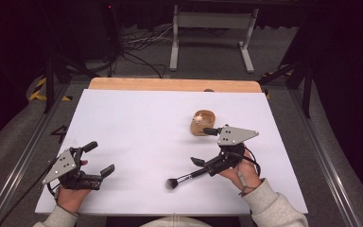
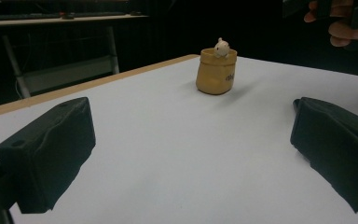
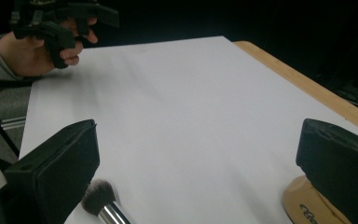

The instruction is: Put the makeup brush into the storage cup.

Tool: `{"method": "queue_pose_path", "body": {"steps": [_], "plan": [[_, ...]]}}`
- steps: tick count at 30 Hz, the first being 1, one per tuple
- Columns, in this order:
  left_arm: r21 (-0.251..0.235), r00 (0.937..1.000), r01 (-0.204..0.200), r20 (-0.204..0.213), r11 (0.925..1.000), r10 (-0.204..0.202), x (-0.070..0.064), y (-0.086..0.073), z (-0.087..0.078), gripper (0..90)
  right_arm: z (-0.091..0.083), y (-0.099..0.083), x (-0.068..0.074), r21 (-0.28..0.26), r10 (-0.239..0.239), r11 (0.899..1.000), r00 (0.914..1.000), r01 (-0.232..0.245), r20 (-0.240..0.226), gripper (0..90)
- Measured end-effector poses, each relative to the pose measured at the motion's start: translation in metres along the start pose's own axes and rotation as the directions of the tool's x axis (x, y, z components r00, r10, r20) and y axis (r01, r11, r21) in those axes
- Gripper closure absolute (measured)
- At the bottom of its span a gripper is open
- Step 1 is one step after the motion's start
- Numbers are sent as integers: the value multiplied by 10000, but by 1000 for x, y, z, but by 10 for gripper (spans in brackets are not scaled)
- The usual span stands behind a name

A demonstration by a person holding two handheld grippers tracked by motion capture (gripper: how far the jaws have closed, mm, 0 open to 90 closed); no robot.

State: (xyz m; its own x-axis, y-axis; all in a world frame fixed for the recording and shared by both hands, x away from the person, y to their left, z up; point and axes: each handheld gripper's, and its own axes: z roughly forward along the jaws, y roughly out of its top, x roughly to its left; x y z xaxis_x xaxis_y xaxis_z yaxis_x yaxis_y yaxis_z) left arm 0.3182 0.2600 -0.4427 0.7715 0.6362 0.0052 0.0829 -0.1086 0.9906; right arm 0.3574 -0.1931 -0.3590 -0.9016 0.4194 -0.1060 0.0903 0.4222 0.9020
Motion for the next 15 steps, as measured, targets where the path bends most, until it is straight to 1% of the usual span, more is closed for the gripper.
{"method": "queue_pose_path", "body": {"steps": [1, 2, 3, 4, 5, 6, 8, 10, 15], "plan": [[0, 10000, 0, 0, 10000, 0, 0, 0, 0, 3, 0, 0, 0, 0, 0, 10000, 10000, 0, 0, 0], [13, 10000, -22, 12, 10000, 22, 0, 0, 0, 3, 1, 3, 0, 363, -111, 9993, 9999, 116, -121, 0], [13, 10000, -22, 12, 10000, 22, 0, 0, 0, 3, 1, 3, 0, 363, -111, 9993, 9999, 116, -121, 0], [3, 10000, -20, 2, 10000, 20, 0, 0, 0, 3, 2, 4, 0, 501, -159, 9986, 9997, 167, -172, 0], [9, 10000, -19, 4, 10000, 19, 0, 0, 0, 3, 3, 7, 0, 757, -216, 9969, 9994, 237, -277, 4], [20, 10000, -13, 3, 10000, 13, 1, 0, 0, 3, 4, 9, 0, 1035, -325, 9940, 9988, 362, -371, 5], [37, 10000, 86, 1, 10000, -86, 0, 0, 1, 3, 6, 12, 0, 1333, -427, 9899, 9979, 488, -487, 5], [42, 10000, 40, -3, 10000, -40, 0, 0, 1, 3, 8, 15, -1, 1622, -498, 9850, 9970, 588, -593, 4], [28, 10000, 53, -14, 10000, -53, 1, 0, 0, 3, 12, 22, 0, 2398, -750, 9665, 9941, 918, -784, 4]]}}
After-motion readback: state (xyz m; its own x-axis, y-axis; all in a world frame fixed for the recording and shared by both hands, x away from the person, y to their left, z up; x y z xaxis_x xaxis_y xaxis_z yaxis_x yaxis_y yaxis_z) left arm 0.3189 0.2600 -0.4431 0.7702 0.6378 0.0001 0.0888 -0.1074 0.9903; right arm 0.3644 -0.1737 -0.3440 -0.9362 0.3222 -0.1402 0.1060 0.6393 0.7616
